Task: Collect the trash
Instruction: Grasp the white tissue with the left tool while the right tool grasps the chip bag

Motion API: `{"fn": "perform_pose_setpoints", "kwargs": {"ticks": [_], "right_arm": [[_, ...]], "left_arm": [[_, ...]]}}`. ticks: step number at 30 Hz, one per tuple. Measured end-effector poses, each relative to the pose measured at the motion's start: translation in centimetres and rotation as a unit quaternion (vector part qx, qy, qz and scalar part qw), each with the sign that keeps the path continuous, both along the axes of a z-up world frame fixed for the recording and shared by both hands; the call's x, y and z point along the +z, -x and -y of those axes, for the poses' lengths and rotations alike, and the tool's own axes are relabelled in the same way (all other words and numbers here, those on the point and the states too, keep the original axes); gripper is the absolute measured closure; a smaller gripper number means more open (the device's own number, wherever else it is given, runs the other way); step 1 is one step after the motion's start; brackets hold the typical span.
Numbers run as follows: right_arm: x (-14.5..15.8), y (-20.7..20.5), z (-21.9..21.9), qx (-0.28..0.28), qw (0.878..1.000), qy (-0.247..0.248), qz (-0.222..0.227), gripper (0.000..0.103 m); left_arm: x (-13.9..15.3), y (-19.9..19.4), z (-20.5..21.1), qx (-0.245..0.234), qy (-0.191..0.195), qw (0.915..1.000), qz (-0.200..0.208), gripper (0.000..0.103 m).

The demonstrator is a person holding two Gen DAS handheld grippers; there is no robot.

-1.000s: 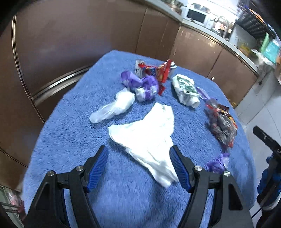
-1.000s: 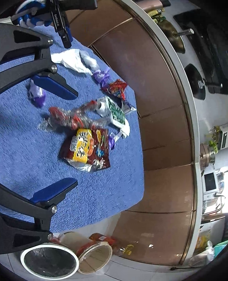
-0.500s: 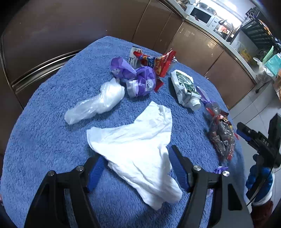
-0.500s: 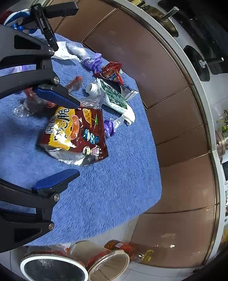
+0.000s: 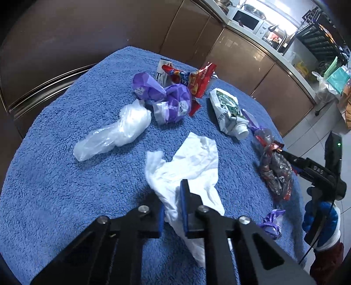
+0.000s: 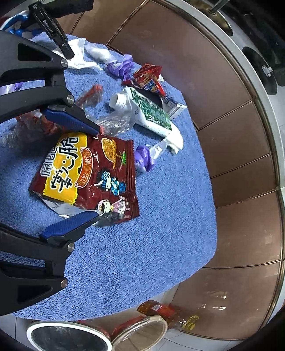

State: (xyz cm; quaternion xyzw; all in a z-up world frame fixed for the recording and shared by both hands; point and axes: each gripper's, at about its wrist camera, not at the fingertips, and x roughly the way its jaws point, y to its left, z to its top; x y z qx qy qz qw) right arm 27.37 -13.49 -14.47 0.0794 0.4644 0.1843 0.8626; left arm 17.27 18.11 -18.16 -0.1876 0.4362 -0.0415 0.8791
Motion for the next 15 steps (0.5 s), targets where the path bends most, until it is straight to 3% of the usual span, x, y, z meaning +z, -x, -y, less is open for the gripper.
{"fn": "perform_pose_setpoints", "kwargs": {"ticks": [7, 15], "right_arm": [[0.1, 0.8, -0.1, 0.012, 1.0, -0.023, 0.003, 0.066], [2.4, 3.4, 1.4, -0.003, 0.999, -0.037, 0.03, 0.072]], "left_arm": [[1.9, 1.5, 0.4, 0.001, 0.006, 0.9996, 0.029, 0.099], [5.4, 4.4, -0.1, 0.007, 0.005, 0.9982, 0.06, 0.1]]}}
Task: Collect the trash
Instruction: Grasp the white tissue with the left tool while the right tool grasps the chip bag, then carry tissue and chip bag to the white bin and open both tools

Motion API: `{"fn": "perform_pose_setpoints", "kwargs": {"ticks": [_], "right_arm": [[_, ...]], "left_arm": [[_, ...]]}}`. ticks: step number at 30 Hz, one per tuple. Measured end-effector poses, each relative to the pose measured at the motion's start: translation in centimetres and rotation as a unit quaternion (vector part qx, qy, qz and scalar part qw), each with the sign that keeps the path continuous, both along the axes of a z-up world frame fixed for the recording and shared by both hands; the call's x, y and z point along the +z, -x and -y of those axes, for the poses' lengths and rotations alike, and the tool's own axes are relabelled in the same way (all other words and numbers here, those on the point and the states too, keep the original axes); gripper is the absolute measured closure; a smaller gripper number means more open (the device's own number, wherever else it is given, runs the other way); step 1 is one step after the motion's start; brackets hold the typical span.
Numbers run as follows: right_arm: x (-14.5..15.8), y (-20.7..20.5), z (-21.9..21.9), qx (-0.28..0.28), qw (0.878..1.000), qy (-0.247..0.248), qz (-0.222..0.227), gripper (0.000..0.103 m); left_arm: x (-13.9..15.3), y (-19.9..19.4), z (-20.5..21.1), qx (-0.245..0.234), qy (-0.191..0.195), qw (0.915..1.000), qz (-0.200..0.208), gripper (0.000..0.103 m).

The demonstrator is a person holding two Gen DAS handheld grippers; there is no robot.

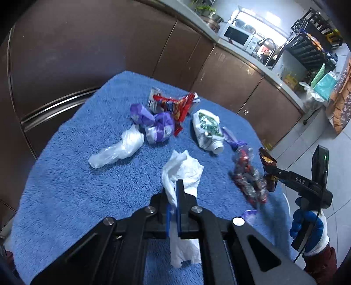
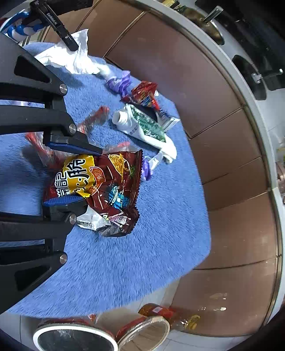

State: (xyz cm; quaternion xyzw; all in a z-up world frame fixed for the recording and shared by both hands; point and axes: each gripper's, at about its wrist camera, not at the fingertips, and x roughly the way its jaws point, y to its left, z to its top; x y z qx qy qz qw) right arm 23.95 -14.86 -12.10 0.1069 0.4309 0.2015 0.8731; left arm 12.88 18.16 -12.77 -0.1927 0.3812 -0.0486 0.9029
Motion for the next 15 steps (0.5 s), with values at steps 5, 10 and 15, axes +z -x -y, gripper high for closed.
{"fn": "perform_pose_setpoints", "kwargs": {"ticks": [5, 10, 15], "right_arm": [[2.6, 2.9, 1.3, -0.004, 0.999, -0.016, 0.029, 0.072], [4.6, 5.9, 2.7, -0.003, 0.998, -0.042, 0.049, 0.072], [5.8, 8.6, 4.0, 0.003, 0.995, -0.074, 0.062, 0.072]], "left_arm": [[2.4, 2.0, 0.4, -0.004, -0.003, 0.9997, 0.023, 0.1], [4.6, 3.8, 1.2, -0.012, -0.003, 0.9989, 0.044, 0.1], [6.6, 5.7, 2.4, -0.022, -0.003, 0.9977, 0.064, 0.1]]}}
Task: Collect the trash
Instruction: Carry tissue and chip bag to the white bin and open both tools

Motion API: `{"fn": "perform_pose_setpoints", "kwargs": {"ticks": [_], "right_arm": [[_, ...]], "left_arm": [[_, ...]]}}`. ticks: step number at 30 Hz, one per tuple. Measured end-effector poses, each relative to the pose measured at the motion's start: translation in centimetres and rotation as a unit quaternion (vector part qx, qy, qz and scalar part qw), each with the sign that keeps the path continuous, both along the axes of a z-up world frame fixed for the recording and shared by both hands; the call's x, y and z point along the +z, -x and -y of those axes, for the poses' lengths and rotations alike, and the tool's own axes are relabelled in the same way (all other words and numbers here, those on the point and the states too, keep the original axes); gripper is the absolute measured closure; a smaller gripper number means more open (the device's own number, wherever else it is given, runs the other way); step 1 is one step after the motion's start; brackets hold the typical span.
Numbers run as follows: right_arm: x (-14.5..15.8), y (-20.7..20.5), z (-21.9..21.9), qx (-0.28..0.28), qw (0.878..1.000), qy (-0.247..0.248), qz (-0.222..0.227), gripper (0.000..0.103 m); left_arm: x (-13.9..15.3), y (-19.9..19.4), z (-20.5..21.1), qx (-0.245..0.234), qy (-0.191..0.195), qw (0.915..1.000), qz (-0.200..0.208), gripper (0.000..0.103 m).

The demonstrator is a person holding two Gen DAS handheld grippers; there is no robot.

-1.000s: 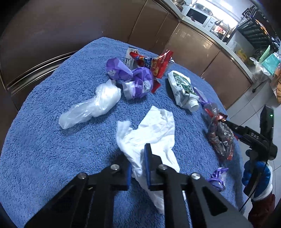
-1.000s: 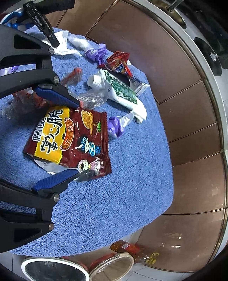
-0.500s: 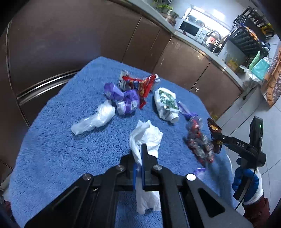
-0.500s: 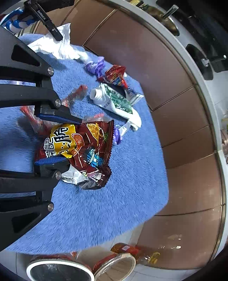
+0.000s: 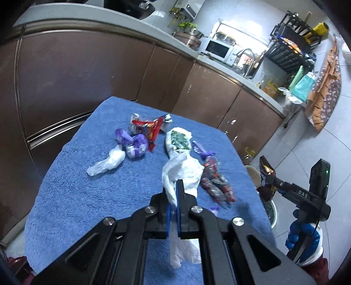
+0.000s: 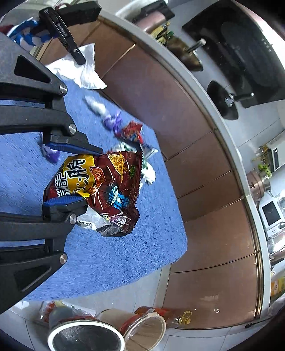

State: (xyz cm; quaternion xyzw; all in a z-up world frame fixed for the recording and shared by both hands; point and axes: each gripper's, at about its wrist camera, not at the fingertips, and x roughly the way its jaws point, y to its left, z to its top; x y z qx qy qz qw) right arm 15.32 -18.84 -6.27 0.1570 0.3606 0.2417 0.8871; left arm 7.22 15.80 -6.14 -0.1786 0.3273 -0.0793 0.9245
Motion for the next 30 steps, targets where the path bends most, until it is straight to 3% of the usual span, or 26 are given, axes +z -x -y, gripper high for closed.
{"fn": "perform_pose_setpoints", "kwargs": {"ticks": [9, 16, 22, 30], "right_arm": [[1.4, 4.2, 2.7, -0.027, 0.999, 0.003, 0.032, 0.072], [0.3, 5.2, 9.3, -0.109, 0.994, 0.006, 0.028, 0.072], [-2.1, 5.4, 16.5, -0.192, 0.981, 0.021, 0.006, 0.072], [-7.3, 2.3, 25.4, -0.27, 0.961, 0.047, -0.047, 0.071]], "left_arm": [[2.6, 0.8, 4.3, -0.046, -0.01, 0.9987, 0.02, 0.1], [4.6, -2.7, 13.4, -0.134, -0.036, 0.9901, 0.025, 0.1], [4.6, -7.5, 24.1, -0.22, -0.065, 0.9732, 0.012, 0.1], [1.2, -14.2, 39.6, -0.316, -0.102, 0.9433, -0.014, 0.1]]}}
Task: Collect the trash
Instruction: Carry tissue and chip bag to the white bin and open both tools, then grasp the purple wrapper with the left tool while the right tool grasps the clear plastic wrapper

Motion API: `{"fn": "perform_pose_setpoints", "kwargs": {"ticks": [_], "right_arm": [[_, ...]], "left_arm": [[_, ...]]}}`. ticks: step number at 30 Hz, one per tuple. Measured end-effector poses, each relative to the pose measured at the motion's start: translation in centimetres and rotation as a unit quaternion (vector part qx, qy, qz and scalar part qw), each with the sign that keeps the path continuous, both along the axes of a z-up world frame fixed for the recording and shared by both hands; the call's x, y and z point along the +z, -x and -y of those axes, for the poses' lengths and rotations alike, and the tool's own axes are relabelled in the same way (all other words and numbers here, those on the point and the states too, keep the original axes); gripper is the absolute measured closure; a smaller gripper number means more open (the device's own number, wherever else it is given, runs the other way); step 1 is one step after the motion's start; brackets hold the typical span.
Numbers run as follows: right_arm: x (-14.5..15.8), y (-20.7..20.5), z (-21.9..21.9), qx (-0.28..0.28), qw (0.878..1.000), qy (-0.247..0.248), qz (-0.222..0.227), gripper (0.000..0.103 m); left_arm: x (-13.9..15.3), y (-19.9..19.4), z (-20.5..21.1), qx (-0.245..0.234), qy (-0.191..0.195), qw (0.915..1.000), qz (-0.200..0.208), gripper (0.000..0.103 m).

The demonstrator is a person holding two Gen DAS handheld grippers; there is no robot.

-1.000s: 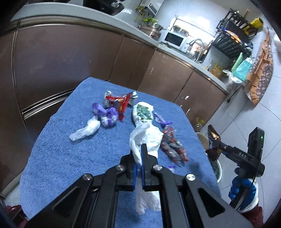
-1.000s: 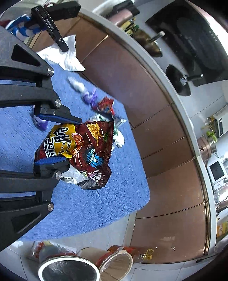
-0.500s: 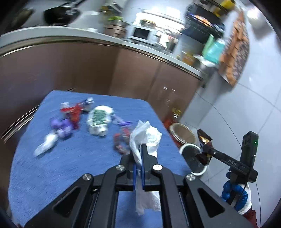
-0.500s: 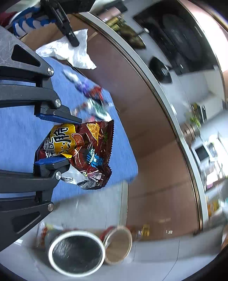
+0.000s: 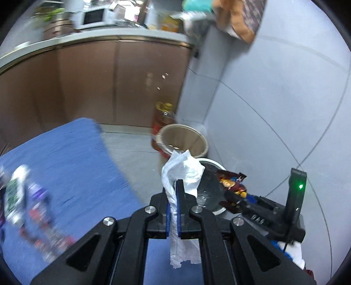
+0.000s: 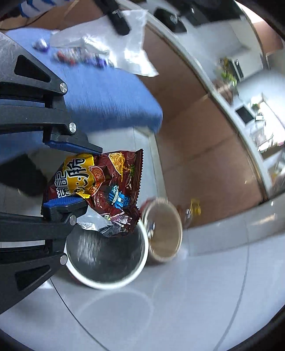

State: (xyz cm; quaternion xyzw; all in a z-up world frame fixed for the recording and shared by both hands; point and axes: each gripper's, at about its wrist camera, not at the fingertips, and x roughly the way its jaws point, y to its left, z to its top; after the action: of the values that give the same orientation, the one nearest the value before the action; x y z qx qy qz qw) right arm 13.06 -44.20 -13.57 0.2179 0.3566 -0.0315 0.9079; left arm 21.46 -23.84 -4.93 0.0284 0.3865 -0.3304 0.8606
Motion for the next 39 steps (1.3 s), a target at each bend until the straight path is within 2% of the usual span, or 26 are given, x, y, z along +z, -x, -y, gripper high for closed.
{"fn": "perform_pose_setpoints", "kwargs": {"ticks": [4, 9, 12, 14, 16, 18, 19, 23, 29, 34, 39], "right_arm": [[-2.7, -2.5, 3.3, -0.026, 0.999, 0.02, -0.029, 0.068], [-6.1, -5.0, 6.1, -0.039, 0.997, 0.034, -0.065, 0.064], [-8.1, -6.1, 7.5, -0.05, 0.994, 0.038, -0.085, 0.058], [-9.2, -6.4, 8.3, -0.058, 0.993, 0.045, -0.096, 0.048], [-9.8, -6.6, 8.9, -0.065, 0.992, 0.045, -0.102, 0.047], [-10.3, -6.7, 9.4, -0.072, 0.991, 0.044, -0.107, 0.046], [-10.4, -6.4, 9.5, -0.076, 0.99, 0.044, -0.11, 0.045], [-10.7, -5.4, 9.6, -0.089, 0.988, 0.043, -0.116, 0.044], [-9.1, -4.5, 8.3, -0.095, 0.988, 0.052, -0.107, 0.044], [-5.4, -3.5, 6.0, -0.089, 0.991, 0.064, -0.072, 0.044], [-0.4, -1.6, 2.5, -0.072, 0.994, 0.078, -0.018, 0.044]], "left_arm": [[-2.9, -3.8, 7.6, -0.034, -0.022, 0.9989, -0.022, 0.099], [-6.1, -7.0, 14.2, -0.06, -0.043, 0.9965, -0.038, 0.099], [-8.0, -8.8, 17.5, -0.069, -0.049, 0.9949, -0.055, 0.097], [-9.1, -9.8, 19.2, -0.076, -0.05, 0.9936, -0.067, 0.095], [-9.8, -10.5, 20.4, -0.083, -0.048, 0.9924, -0.077, 0.09], [-10.4, -10.9, 21.2, -0.083, -0.049, 0.9919, -0.083, 0.074], [-10.7, -11.2, 21.6, -0.082, -0.046, 0.9918, -0.086, 0.073], [-10.6, -11.2, 21.5, -0.08, -0.036, 0.9918, -0.094, 0.072], [-7.5, -9.3, 18.7, -0.063, -0.029, 0.9961, -0.055, 0.072], [-3.8, -7.0, 13.7, -0.026, -0.016, 0.9994, -0.014, 0.072], [0.1, -3.4, 7.8, 0.011, 0.004, 0.9995, 0.029, 0.072]]}}
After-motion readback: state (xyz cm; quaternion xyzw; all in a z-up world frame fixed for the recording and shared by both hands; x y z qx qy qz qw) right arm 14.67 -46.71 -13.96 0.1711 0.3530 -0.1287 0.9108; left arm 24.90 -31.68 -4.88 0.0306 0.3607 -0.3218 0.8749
